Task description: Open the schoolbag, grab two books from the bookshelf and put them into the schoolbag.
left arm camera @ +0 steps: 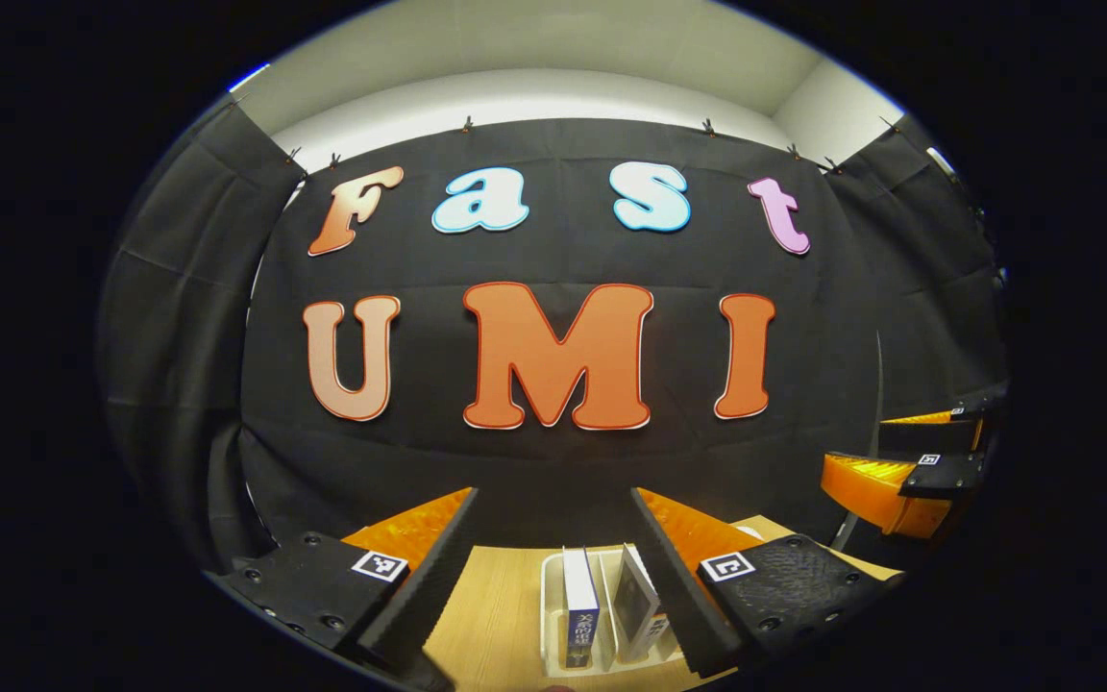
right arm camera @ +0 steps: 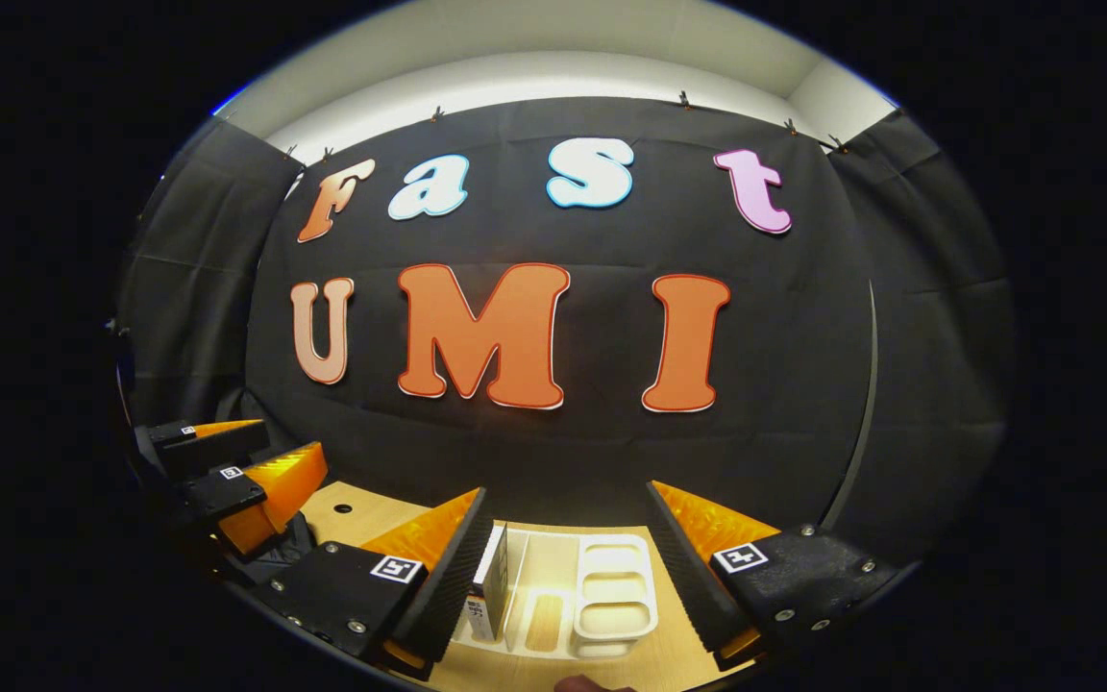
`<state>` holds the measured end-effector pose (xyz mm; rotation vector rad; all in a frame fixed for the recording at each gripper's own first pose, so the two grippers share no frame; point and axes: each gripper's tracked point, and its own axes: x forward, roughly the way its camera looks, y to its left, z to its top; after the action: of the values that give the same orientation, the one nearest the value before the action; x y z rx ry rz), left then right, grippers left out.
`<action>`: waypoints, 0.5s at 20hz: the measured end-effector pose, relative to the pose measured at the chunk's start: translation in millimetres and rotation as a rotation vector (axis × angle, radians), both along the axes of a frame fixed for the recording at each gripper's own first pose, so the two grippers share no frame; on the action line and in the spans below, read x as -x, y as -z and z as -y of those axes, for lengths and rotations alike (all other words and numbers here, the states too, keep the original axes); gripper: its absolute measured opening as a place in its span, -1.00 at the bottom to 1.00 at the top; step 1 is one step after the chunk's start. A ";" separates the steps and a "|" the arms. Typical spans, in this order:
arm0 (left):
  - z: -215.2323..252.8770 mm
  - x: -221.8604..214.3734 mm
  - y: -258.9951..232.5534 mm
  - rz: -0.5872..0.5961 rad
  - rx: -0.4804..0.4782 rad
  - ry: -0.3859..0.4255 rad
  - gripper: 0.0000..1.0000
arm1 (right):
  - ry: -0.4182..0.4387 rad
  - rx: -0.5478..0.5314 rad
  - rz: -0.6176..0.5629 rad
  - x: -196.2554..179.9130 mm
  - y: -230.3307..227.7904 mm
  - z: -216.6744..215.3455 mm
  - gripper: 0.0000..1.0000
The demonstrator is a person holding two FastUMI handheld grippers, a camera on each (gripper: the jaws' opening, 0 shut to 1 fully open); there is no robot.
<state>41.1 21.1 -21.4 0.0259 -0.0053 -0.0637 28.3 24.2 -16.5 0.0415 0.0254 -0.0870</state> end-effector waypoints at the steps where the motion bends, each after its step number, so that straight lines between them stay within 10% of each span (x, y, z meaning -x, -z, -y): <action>1: -3.6 -1.4 -1.0 0.001 0.005 -0.001 0.90 | -0.001 -0.003 -0.005 -0.8 1.1 -2.5 0.88; 10: -21.4 -4.3 2.3 0.004 0.009 -0.033 0.89 | -0.003 0.006 -0.024 -11.6 5.1 -11.2 0.88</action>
<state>45.3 42.6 -23.7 0.0173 -0.0090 -0.0310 39.9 35.5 -21.7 0.0342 0.0488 -0.0843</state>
